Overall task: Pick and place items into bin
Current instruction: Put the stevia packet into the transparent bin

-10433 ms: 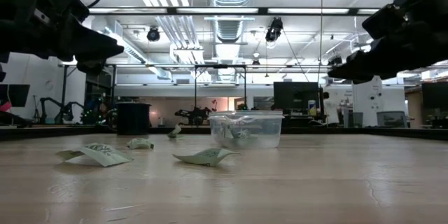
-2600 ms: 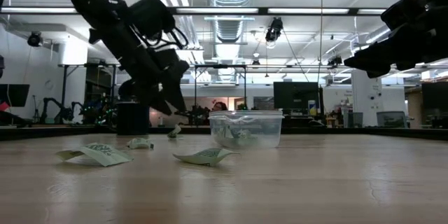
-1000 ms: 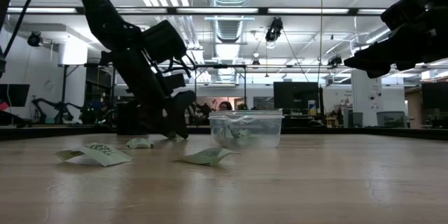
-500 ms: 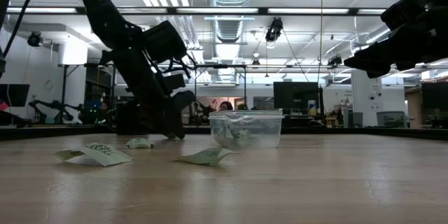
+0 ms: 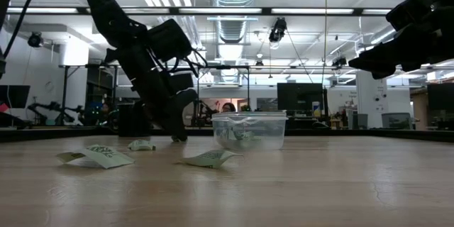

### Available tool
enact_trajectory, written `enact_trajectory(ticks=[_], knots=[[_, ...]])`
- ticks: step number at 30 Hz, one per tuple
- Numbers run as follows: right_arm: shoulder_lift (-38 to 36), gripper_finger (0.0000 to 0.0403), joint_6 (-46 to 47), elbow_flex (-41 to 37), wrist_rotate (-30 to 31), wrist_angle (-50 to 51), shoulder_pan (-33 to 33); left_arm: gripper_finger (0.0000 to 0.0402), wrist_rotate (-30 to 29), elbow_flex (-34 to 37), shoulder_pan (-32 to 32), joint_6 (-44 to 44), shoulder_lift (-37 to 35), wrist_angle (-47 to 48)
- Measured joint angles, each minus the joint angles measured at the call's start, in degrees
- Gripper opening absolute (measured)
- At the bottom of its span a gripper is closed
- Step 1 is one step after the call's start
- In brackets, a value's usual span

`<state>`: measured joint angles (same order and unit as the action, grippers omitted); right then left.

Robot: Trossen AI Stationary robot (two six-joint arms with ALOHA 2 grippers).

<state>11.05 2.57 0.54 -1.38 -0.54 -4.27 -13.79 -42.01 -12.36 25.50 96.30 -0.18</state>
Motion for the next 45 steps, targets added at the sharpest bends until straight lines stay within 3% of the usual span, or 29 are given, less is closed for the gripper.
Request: enact_trajectory(ticks=[15,24,33,45], knots=[[0.01,0.0183,0.16,0.0,-0.01,-0.04,0.02,0.0001,1.55,-0.03,2.78,-6.46,-3.96,-4.43],[0.02,0.0183,0.47,0.01,0.01,-0.04,0.01,0.0,8.98,0.04,5.76,-11.76,-6.16,-14.9],[-0.04,0.0183,0.0,0.01,-0.01,-0.02,0.02,0.0,27.19,0.04,7.03,-15.32,-5.57,-27.3],[-0.04,0.0183,0.02,0.0,0.01,-0.02,0.0,0.0,28.1,0.2,7.28,-15.87,-5.17,-27.8]])
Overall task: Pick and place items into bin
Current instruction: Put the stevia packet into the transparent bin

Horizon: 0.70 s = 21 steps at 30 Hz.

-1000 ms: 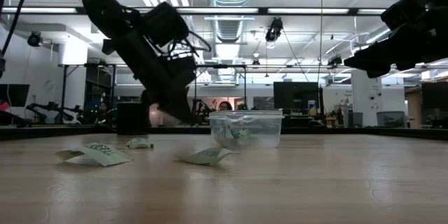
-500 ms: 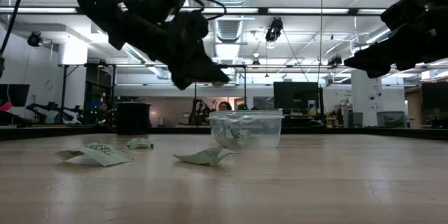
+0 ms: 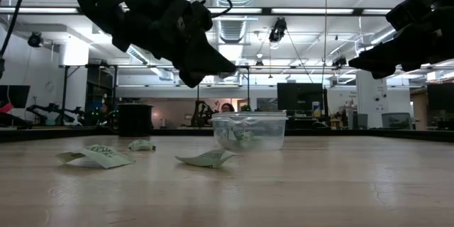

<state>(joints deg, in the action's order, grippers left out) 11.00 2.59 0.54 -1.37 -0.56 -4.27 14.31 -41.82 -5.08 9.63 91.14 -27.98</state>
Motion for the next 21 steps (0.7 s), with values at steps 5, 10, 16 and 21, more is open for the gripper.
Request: enact_trajectory(ticks=[5,10,16,21], knots=[[0.01,0.0183,0.24,0.0,-0.02,0.01,0.02,0.0,-1.62,-0.2,0.0,0.0,-0.01,-0.38],[0.02,0.0183,0.35,0.0,0.0,0.0,0.0,0.0,-6.16,-0.16,-0.07,0.42,-0.01,-1.29],[0.02,0.0183,0.2,0.01,0.0,0.0,0.02,0.0,-6.26,-0.22,0.06,0.44,-0.01,-1.6],[0.02,0.0183,-0.02,0.0,-0.01,0.02,0.01,0.0,-8.99,-0.31,0.22,0.51,-0.01,-1.61]])
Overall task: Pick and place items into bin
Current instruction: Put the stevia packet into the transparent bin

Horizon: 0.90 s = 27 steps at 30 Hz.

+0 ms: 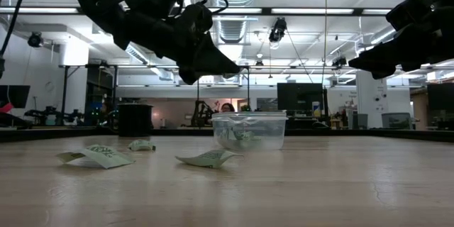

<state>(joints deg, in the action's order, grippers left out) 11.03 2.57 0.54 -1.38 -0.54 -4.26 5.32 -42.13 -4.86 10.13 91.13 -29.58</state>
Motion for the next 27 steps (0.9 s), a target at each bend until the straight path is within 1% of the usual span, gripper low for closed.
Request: enact_trajectory(ticks=[13,27], knots=[[0.0,0.0183,0.01,0.02,0.0,-0.02,0.01,0.0,-1.33,-0.33,0.0,-0.05,0.42,0.1],[0.03,0.0183,0.0,0.0,0.01,-0.02,0.0,0.0,-0.67,-1.71,0.0,-0.44,4.02,0.1]])
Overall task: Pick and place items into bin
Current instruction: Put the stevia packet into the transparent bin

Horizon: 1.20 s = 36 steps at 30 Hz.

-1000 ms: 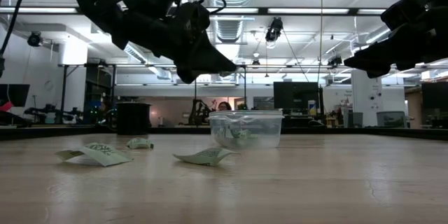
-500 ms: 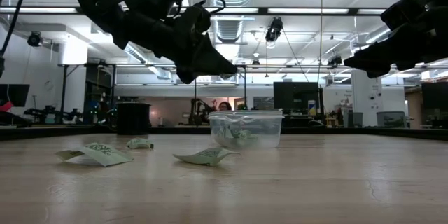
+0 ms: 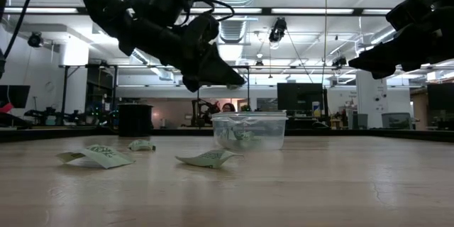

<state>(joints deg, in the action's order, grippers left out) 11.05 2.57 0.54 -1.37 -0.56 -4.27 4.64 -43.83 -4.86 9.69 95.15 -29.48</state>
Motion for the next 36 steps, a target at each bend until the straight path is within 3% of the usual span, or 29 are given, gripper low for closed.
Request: enact_trajectory(ticks=[6,27,36], knots=[[-0.03,0.0183,-0.02,0.0,0.0,0.02,0.0,0.0004,0.18,-0.13,0.03,0.44,-0.16,-0.08],[-0.03,0.0183,0.04,0.0,-0.01,0.0,0.0,0.0073,-0.03,-0.05,0.07,0.4,-0.22,-0.03],[-0.03,0.0183,0.49,0.01,-0.01,0.0,0.0,0.012,5.81,-0.2,0.11,0.37,-0.26,-0.05]])
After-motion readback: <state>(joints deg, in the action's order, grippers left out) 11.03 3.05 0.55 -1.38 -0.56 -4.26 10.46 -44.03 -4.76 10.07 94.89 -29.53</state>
